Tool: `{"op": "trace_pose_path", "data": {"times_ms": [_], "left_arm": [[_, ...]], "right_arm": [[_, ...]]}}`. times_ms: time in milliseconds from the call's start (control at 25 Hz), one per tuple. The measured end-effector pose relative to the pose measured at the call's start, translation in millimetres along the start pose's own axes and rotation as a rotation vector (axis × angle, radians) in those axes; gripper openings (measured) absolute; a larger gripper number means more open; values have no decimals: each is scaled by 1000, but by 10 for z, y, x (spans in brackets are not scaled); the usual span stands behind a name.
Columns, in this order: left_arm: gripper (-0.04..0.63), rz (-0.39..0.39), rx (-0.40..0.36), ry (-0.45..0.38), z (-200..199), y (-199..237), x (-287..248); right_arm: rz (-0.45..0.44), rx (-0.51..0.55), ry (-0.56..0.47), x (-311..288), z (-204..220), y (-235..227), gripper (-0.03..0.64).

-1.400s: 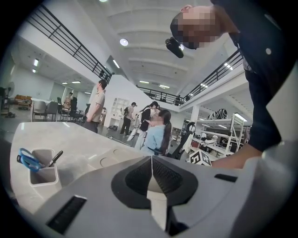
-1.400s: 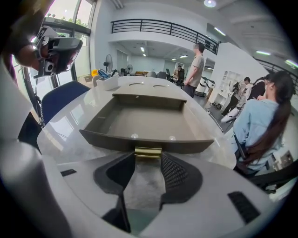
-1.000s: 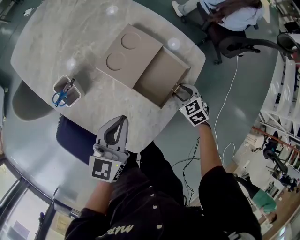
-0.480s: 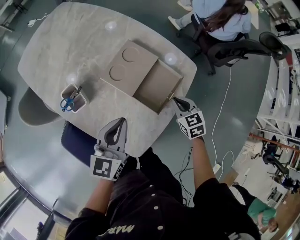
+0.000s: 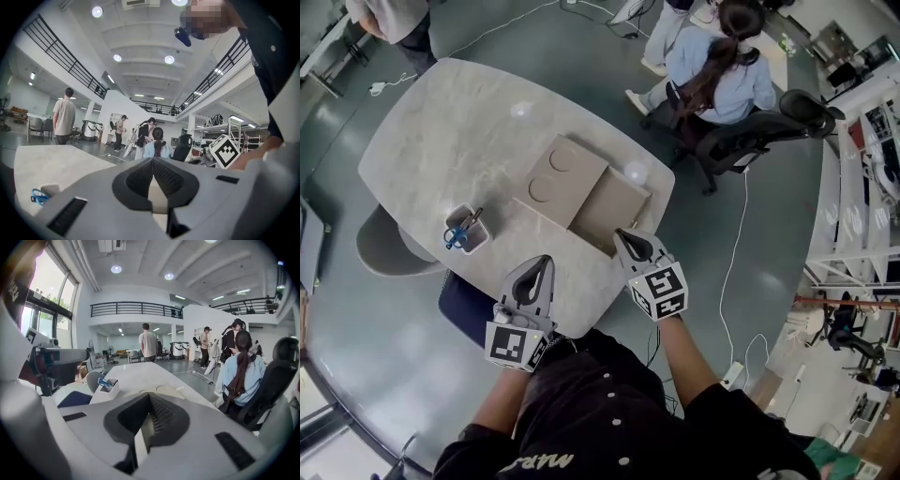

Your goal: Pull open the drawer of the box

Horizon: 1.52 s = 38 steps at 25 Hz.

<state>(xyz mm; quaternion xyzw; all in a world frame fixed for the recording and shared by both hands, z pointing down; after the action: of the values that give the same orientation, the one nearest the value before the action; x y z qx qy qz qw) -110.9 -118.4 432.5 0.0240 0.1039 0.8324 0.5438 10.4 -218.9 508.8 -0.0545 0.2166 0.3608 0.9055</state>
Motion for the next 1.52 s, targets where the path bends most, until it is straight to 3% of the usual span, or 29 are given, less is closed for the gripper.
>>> {"op": "trace_pose_path", "data": {"times_ms": [440, 800, 1040, 1520], "left_arm": [[17, 22, -53, -80, -415, -82, 172], [17, 16, -57, -100, -477, -147, 324], [17, 7, -75, -106, -498, -176, 365], [17, -15, -96, -126, -531, -213, 431]], "right_arm": [[67, -109, -206, 613, -712, 71, -3], [167, -187, -359, 1100, -920, -35, -3], [190, -209, -402, 1224, -963, -14, -3], [155, -169, -414, 1197, -1003, 119, -3]]}}
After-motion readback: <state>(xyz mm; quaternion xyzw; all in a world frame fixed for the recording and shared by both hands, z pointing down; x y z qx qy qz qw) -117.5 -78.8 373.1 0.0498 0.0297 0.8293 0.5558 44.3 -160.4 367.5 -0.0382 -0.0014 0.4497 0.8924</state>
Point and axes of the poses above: the fingertips, and each gripper's own axes: x backward along the fingers, y to its left, z out of its underside, the point moved 1 cm from there along x, backward along the fingers, and after that the axes turned 12 degrees about z, right-handed, at the moved point
